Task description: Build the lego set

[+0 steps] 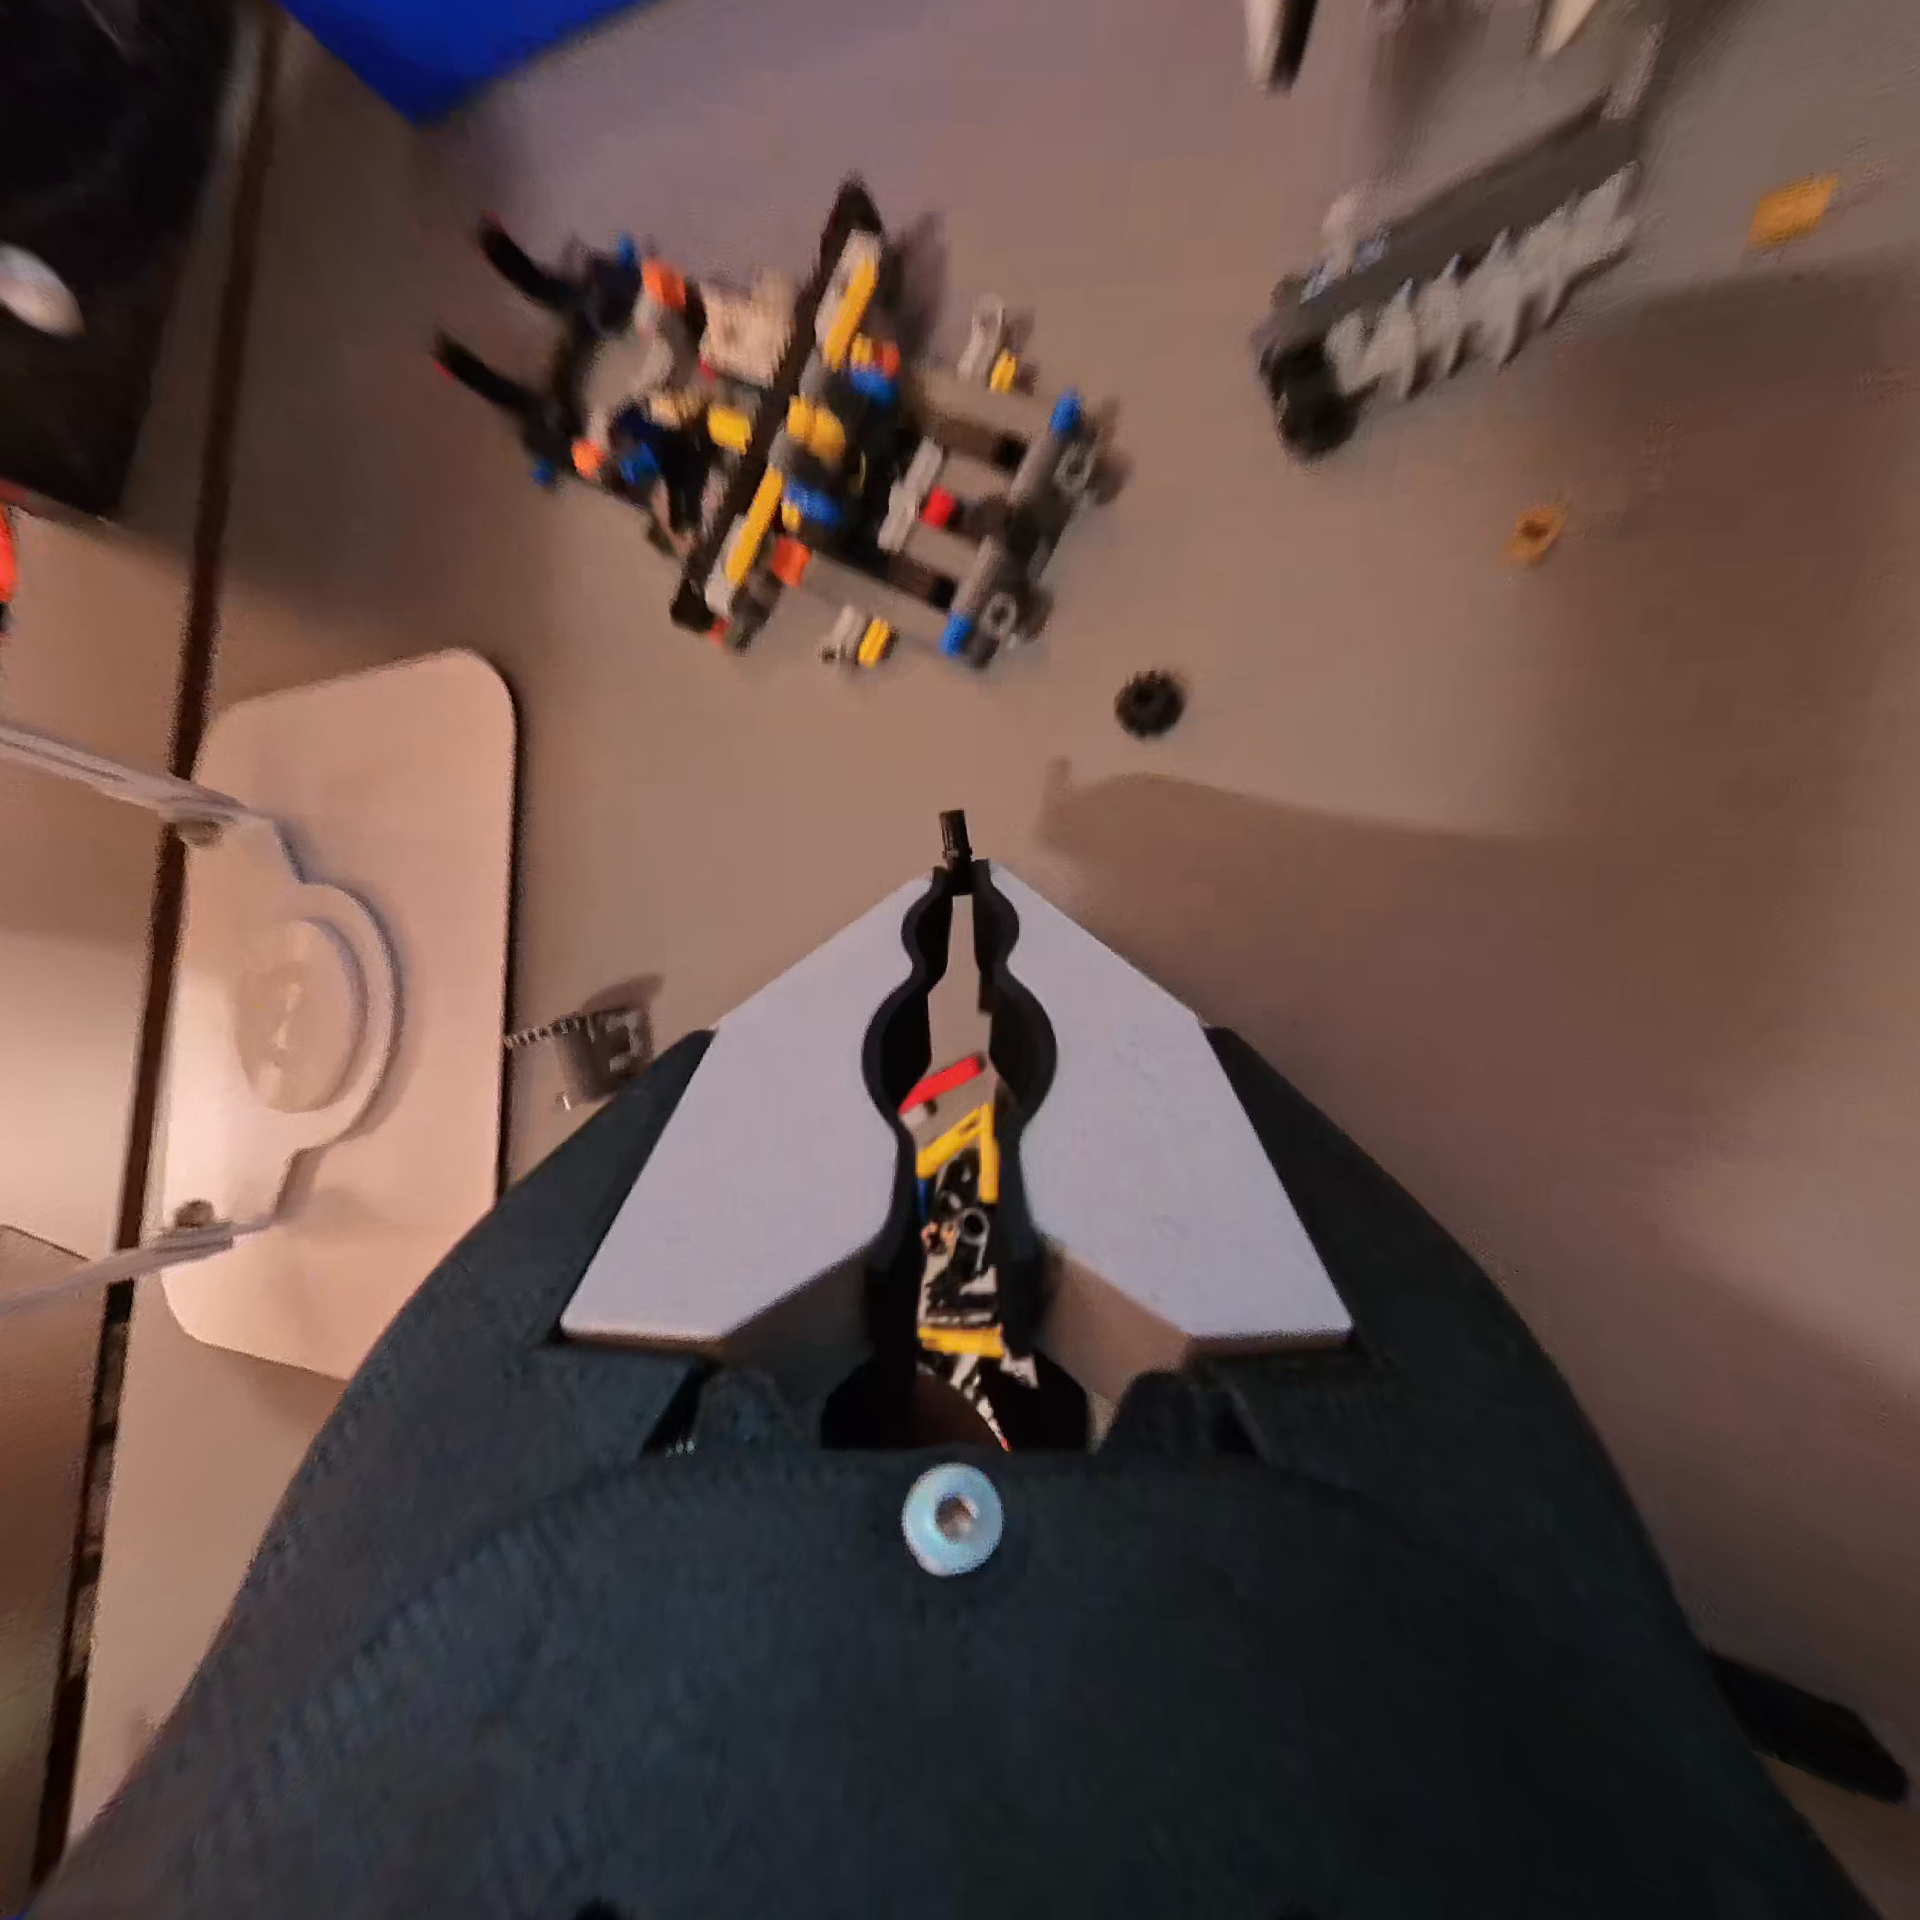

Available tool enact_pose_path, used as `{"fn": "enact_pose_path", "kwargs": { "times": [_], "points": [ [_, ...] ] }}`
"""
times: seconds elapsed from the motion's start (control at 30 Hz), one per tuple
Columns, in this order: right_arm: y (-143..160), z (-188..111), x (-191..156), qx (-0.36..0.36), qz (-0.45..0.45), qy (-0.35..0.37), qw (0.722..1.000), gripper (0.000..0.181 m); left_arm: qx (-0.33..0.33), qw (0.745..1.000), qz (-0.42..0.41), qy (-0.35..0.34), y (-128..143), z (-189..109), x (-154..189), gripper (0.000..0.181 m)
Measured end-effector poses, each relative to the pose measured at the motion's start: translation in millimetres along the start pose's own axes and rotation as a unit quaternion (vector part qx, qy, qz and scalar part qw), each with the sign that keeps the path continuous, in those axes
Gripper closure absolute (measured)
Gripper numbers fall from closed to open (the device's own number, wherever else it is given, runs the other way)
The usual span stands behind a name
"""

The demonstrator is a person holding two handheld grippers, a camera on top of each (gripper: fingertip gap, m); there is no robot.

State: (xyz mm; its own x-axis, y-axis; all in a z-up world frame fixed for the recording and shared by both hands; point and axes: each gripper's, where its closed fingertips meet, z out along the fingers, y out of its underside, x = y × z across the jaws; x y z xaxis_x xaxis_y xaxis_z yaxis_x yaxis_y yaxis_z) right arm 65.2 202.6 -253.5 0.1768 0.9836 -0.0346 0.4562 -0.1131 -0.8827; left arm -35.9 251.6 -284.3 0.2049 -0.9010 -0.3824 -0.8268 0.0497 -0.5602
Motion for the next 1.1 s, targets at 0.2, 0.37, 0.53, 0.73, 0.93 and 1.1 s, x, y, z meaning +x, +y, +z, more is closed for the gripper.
{"fn": "enact_pose_path", "kwargs": {
  "times": [0.2, 0.37, 0.53, 0.73, 0.93, 1.1],
  "points": [
    [-22, 14, 7, 0.046, 0.06, -0.006, 0.997, 0.162, 0.065, 0.995, 0.058, -0.045, -60, -17, 25, 0.18],
    [-26, 16, -1, 0.053, 0.064, -0.028, 0.996, 0.166, 0.081, 0.991, 0.088, -0.065, -84, -21, 37, 0.18],
    [-30, 15, -7, 0.065, 0.066, -0.042, 0.995, 0.171, 0.081, 0.989, 0.101, -0.064, -92, -19, 41, 0.181],
    [-29, 12, -7, 0.068, 0.068, -0.044, 0.994, 0.179, 0.077, 0.989, 0.112, -0.064, -94, -14, 44, 0.181],
    [-23, 1, 5, 0.056, 0.062, -0.021, 0.996, 0.18, 0.086, 0.992, 0.049, -0.073, -96, -7, 35, 0.169],
    [2, -13, 19, -0.01, 0.036, -0.007, 0.999, 0.18, 0.084, 0.996, -0.036, -0.007, -89, 13, 56, 0.141]
  ]
}}
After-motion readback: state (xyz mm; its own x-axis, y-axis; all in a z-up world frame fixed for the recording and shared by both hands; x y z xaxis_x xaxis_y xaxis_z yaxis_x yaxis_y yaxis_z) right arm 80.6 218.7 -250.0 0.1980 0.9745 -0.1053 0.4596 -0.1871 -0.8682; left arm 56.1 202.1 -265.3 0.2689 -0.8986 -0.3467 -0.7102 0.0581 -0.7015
